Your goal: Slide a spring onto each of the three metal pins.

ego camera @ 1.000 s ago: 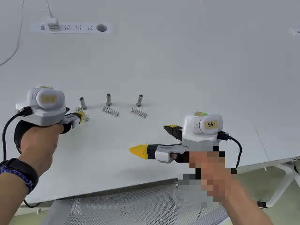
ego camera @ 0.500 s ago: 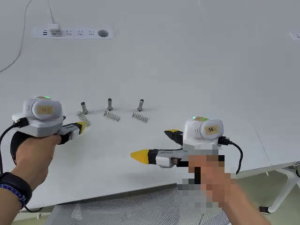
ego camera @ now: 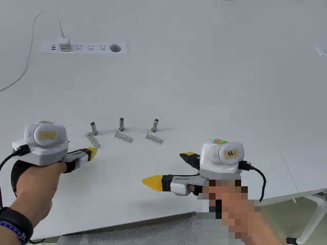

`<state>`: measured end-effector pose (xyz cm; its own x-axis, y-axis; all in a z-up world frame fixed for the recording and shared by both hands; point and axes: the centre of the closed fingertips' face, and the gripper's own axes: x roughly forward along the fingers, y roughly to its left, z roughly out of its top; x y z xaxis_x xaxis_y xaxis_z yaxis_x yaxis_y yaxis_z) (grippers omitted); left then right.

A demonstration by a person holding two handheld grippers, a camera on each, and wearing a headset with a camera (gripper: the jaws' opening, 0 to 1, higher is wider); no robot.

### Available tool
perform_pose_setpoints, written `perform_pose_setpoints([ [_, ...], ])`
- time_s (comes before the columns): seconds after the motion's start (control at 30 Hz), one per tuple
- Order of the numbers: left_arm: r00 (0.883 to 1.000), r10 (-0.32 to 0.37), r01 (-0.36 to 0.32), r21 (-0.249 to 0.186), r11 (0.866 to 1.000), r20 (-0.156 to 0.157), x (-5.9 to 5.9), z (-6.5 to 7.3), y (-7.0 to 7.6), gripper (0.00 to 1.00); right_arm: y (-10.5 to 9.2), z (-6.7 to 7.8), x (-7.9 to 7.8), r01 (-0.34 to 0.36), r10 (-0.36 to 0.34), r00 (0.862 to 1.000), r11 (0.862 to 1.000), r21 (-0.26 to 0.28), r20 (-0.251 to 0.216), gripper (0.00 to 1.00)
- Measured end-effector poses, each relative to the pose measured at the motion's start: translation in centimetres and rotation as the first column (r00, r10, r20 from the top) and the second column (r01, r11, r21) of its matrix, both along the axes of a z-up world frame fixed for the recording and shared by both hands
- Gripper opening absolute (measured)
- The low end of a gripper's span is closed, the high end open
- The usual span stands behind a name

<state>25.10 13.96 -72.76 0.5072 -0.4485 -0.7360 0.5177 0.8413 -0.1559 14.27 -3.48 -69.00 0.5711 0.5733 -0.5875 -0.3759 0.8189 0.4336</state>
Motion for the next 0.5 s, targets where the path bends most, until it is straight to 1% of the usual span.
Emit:
perform_pose_setpoints([
  [0.07,1.000,0.019,-0.019,-0.016,1.000,0.000,-0.02,0.11,0.12,0.52,0.01,0.03,0.01,0.000,0.000,1.000,1.000,0.001,0.000,0.94],
  [0.17,0.999,0.037,-0.037,-0.018,0.999,-0.007,-0.14,-0.03,0.32,0.55,0.08,0.04,-0.02,-0.002,0.002,1.000,1.000,0.001,0.000,0.94],
  [0.33,0.998,0.052,-0.053,-0.024,0.998,-0.017,-0.54,-0.31,0.25,0.56,0.21,0.05,-0.13,-0.010,0.010,1.000,1.000,-0.002,-0.003,0.94],
  [0.5,0.997,0.077,-0.078,-0.045,0.996,-0.027,-0.67,-0.52,0.12,0.56,0.15,0.06,-0.11,-0.015,0.015,1.000,1.000,-0.006,-0.002,0.94],
])
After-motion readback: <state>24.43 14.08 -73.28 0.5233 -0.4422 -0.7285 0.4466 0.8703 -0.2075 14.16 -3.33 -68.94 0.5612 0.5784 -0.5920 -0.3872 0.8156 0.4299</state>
